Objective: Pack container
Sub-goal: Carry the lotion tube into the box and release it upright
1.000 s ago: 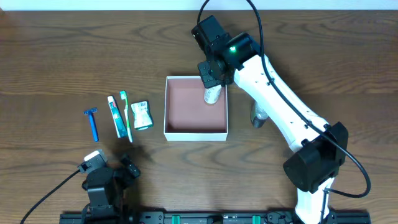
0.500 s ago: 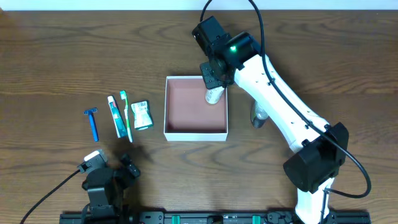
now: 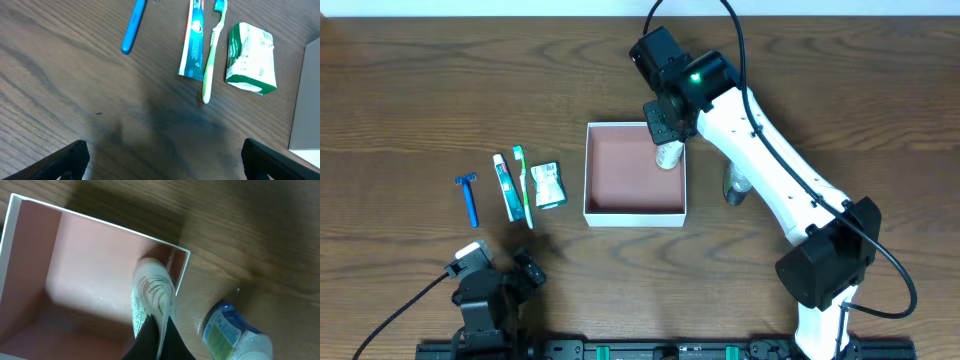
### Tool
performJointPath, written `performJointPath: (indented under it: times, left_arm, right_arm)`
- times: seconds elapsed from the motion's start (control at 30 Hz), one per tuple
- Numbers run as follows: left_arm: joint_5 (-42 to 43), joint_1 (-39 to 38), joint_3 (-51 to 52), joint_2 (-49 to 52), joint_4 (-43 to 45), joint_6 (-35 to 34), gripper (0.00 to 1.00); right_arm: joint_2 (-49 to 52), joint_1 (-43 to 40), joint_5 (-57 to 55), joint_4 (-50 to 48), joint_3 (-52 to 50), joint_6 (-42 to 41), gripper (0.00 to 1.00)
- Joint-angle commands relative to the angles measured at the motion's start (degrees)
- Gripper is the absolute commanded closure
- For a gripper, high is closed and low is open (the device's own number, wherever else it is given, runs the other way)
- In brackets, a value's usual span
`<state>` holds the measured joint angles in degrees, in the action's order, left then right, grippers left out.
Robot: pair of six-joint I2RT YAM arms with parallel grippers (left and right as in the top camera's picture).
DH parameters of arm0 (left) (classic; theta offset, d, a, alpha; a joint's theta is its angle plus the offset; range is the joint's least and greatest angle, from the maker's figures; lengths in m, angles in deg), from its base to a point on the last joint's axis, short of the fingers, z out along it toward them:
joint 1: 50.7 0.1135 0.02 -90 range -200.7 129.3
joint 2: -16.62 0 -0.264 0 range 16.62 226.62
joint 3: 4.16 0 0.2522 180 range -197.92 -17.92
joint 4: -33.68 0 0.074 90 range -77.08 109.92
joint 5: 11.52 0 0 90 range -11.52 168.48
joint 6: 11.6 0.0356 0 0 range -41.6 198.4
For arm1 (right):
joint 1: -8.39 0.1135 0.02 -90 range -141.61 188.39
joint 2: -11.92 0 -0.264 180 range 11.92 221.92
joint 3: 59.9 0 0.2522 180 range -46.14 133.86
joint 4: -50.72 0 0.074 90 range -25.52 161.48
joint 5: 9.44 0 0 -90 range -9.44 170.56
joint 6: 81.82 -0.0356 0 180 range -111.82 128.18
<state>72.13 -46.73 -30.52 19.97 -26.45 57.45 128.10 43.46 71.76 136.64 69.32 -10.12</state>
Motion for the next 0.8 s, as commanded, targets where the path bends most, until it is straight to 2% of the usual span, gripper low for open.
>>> performJointPath:
  times: [0.0, 0.4, 0.47, 0.53, 0.6, 0.63, 0.67, 0.77]
  left_arm:
    - [0.1, -0.2, 1.4, -0.4, -1.9, 0.7, 0.02]
    - [0.1, -0.2, 1.4, -0.4, -1.9, 0.7, 0.02]
    - [0.1, -0.2, 1.4, -0.4, -1.9, 0.7, 0.02]
    - [0.1, -0.2, 1.4, -0.4, -1.9, 0.7, 0.02]
    - [0.1, -0.2, 1.4, -0.4, -1.9, 0.7, 0.02]
    - [0.1, -0.2, 1.4, -0.4, -1.9, 0.7, 0.02]
    - [0.1, -0.2, 1.4, -0.4, -1.9, 0.7, 0.02]
    - [0.1, -0.2, 1.4, -0.4, -1.9, 0.7, 0.02]
  right_arm:
    - [-1.8, 0.0, -1.7, -0.1, 1.4, -0.6, 0.99]
    - [-1.7, -0.3, -1.7, -4.8, 1.3, -1.0, 0.97]
    - [-1.7, -0.3, -1.7, -4.6, 1.3, -1.0, 0.85]
    - [-1.7, -0.3, -1.7, -4.5, 1.3, -1.0, 0.61]
    - [-1.7, -0.3, -1.7, -4.5, 1.3, -1.0, 0.51]
    - [-1.7, -0.3, -1.7, -4.5, 1.3, -1.0, 0.43]
    - [-1.9, -0.3, -1.7, -4.5, 1.3, -1.0, 0.39]
    - [-3.1, -0.3, -1.7, -4.5, 1.6, -0.1, 0.37]
